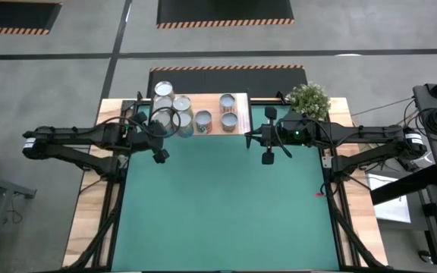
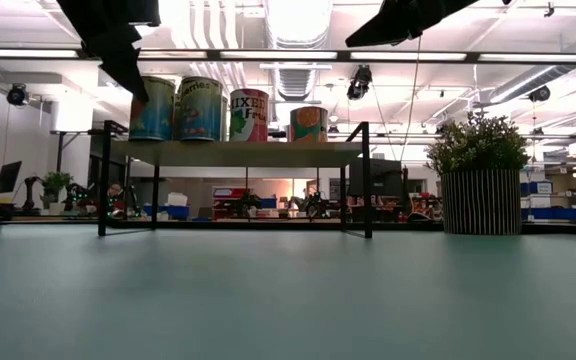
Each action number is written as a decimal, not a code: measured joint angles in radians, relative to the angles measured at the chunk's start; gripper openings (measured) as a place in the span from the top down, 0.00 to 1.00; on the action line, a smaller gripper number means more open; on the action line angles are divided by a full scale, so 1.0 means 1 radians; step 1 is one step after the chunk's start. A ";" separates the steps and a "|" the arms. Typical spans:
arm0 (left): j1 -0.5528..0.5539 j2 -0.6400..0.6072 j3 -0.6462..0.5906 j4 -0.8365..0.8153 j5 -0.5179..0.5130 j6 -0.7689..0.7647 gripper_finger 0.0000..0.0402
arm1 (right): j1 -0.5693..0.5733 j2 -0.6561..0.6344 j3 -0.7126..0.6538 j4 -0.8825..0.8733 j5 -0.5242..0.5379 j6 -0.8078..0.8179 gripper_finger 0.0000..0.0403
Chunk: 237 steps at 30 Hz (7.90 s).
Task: Pick and place cans onto a shelf
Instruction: Adjust the canned goods on the shelf, then return to Home Position
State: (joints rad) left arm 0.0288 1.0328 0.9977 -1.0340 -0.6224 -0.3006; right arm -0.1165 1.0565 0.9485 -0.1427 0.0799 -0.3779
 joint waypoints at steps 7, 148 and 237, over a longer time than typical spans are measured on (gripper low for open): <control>-0.005 -0.001 0.000 0.021 0.003 0.000 1.00 | 0.000 0.000 0.000 -0.001 0.000 0.000 0.98; -0.348 -1.033 -0.762 0.881 0.083 0.378 1.00 | 0.000 -1.051 -0.914 0.171 0.053 0.072 0.98; -0.348 -1.028 -0.916 0.921 0.109 0.265 1.00 | 0.000 -1.047 -0.938 0.179 0.104 0.082 0.98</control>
State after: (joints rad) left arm -0.3191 0.0048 0.0822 -0.1125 -0.5133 -0.0357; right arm -0.1162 0.0097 0.0105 0.0368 0.1841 -0.2961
